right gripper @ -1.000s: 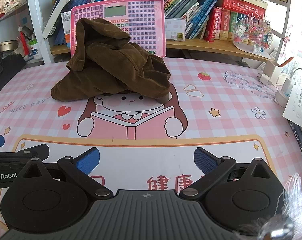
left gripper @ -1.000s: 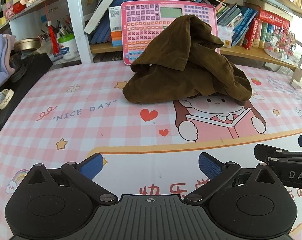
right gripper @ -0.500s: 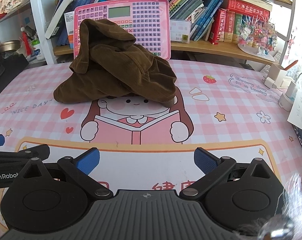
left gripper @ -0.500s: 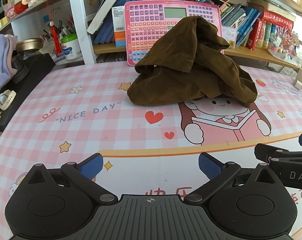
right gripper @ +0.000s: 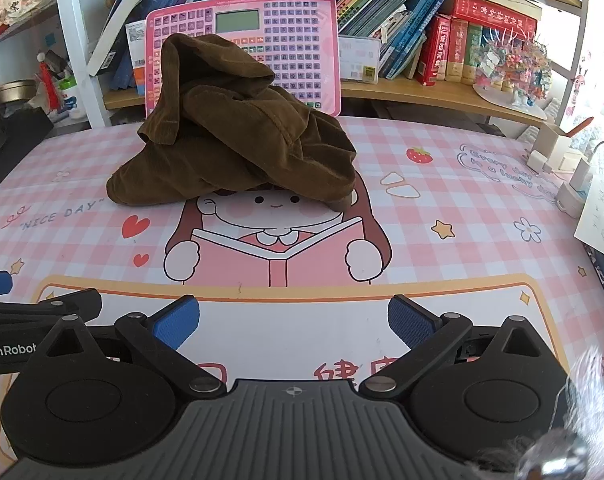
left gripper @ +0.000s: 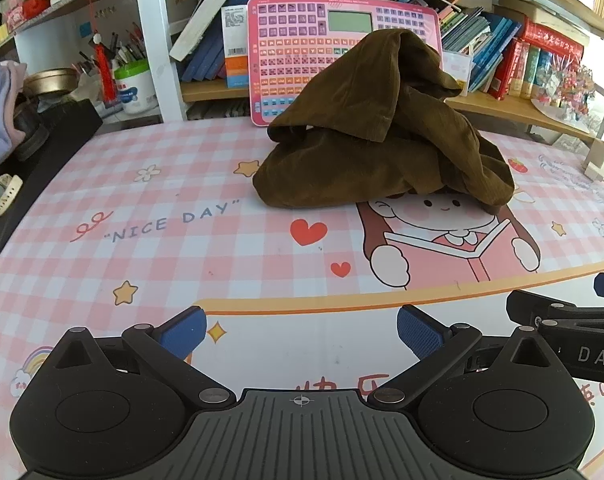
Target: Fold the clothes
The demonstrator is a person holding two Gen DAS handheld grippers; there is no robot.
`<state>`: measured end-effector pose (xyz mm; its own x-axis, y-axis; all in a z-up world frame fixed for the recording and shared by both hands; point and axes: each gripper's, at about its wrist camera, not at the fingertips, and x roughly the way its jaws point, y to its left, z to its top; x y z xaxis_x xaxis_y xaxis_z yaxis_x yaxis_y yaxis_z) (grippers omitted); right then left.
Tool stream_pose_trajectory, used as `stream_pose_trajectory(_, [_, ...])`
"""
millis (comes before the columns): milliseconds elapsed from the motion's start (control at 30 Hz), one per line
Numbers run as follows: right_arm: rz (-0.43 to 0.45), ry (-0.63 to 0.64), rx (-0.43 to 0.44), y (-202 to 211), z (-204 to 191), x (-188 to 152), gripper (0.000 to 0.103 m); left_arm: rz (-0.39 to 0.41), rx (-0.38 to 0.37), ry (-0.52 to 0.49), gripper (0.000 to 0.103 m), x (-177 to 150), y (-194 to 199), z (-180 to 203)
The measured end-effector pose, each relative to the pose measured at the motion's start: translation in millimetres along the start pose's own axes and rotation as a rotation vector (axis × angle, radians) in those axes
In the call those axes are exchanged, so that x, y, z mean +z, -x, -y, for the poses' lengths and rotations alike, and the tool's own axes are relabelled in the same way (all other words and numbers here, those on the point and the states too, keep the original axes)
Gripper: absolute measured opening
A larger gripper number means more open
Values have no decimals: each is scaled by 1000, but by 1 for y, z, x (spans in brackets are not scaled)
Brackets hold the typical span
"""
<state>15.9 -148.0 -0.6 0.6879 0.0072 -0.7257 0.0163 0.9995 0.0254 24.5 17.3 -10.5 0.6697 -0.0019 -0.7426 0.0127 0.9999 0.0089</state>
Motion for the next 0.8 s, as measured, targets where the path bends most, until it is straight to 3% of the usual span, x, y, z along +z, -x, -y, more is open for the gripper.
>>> stream_pose_trajectory(800, [2,-52,-66,13,-14,-12,102,17,-133,2,102,0,-7,-17])
